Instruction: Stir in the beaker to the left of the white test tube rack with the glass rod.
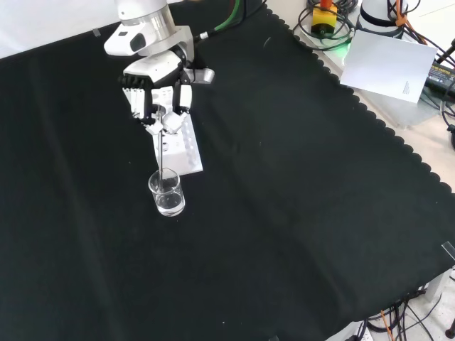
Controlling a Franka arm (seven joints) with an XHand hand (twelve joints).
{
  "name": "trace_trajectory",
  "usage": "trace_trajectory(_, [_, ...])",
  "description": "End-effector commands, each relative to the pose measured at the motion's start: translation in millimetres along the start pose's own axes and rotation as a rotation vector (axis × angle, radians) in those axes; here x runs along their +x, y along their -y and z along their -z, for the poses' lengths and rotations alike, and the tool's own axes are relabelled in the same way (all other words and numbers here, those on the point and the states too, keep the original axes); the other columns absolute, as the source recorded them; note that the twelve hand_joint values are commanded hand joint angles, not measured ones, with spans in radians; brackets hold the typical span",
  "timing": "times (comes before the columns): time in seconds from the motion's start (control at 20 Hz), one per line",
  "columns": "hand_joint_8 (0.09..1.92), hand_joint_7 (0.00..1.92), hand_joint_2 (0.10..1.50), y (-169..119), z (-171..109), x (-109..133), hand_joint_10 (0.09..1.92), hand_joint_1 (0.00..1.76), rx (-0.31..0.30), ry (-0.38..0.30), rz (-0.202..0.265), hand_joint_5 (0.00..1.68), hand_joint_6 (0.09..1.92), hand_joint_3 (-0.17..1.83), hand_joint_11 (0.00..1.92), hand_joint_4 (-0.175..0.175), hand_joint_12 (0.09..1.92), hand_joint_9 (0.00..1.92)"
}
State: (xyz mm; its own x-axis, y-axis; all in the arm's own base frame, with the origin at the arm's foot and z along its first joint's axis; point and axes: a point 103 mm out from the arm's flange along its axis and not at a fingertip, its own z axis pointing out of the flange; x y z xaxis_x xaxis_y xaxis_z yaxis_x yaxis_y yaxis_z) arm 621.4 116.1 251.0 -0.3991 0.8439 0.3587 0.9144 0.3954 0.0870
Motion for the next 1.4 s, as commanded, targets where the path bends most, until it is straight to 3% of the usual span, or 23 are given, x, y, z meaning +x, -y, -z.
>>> trace_trajectory(0.05, [1.21,1.16,0.69,10,-5,24,0.83,1.31,0.006,0.000,0.028,1.09,0.74,0.75,1.65,-0.175,0.70,1.69])
trace_trajectory(0.35, [1.21,1.16,0.69,-5,-14,44,0.83,1.31,0.018,-0.008,0.070,1.09,0.74,0.75,1.65,-0.175,0.70,1.69])
trace_trajectory(0.7, [1.21,1.16,0.69,-26,-11,37,0.83,1.31,0.008,-0.004,0.085,1.09,0.74,0.75,1.65,-0.175,0.70,1.69])
trace_trajectory(1.05, [1.21,1.16,0.69,-21,3,2,0.83,1.31,-0.011,0.001,0.031,1.09,0.74,0.75,1.65,-0.175,0.70,1.69])
trace_trajectory(1.4, [1.21,1.16,0.69,-4,12,-4,0.83,1.31,-0.014,0.009,0.011,1.09,0.74,0.75,1.66,-0.175,0.70,1.69])
